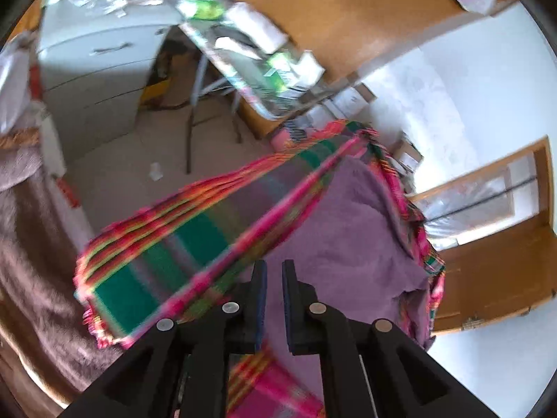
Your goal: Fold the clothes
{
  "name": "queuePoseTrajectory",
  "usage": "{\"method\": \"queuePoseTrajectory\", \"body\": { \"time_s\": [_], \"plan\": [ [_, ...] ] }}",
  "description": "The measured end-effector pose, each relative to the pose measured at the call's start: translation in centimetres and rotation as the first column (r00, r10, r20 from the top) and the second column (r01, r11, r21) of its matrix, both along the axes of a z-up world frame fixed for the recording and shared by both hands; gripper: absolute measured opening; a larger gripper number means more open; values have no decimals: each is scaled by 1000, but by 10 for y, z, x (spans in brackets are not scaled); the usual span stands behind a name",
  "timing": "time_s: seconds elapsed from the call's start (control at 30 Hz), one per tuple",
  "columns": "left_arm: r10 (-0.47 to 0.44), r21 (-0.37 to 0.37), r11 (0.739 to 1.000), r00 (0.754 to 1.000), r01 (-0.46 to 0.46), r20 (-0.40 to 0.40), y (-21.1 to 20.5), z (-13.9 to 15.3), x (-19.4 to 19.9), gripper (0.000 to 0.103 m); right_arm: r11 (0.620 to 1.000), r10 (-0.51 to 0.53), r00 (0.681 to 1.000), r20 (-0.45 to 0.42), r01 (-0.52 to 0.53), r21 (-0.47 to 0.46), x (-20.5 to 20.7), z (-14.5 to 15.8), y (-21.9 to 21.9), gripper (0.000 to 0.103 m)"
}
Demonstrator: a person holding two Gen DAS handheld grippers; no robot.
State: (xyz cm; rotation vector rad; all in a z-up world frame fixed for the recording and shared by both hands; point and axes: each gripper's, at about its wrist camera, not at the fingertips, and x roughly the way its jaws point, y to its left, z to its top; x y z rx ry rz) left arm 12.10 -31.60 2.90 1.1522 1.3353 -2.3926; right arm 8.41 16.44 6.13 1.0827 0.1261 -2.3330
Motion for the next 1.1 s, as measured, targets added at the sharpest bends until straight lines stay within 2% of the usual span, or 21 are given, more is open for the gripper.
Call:
{"method": "queuePoseTrajectory", "body": {
  "time_s": [0.17,0.27,0.37,0.43,0.53,0.67,0.77,0.8,0.87,1.03,1.1],
  "plan": [
    [-143,-46,989,990,143,2,31,23,-60,13,996,-91,996,-20,91,6,-48,23,20,16],
    [-255,-72,964,967,255,6,56,38,-102,15,992,-127,991,-34,127,4,-80,39,32,16],
    [-333,-131,934,943,332,9,79,59,-143,18,985,-169,983,-71,171,15,-114,61,42,16],
    [-396,-189,902,918,389,5,95,75,-174,19,984,-171,982,-86,174,32,-141,76,47,16],
    [-457,-218,867,890,448,14,115,80,-213,20,982,-166,983,-82,173,81,-179,84,47,16],
    [-522,-211,824,849,526,80,142,58,-260,20,976,-161,987,-15,162,146,-235,61,45,16],
    [-556,-149,807,820,572,136,156,27,-289,20,978,-190,976,111,177,112,-274,28,52,17],
    [-580,-119,792,799,599,160,162,15,-299,20,979,-190,971,147,177,99,-284,17,52,17],
    [-601,-102,775,778,623,186,169,1,-310,20,980,-188,964,190,172,99,-298,-3,49,17],
    [-629,-133,737,745,662,221,183,-16,-338,20,986,-133,966,223,106,127,-322,-29,30,16],
    [-627,-133,736,743,663,235,184,-21,-349,20,986,-122,964,235,91,137,-331,-37,24,16]
  ]
}}
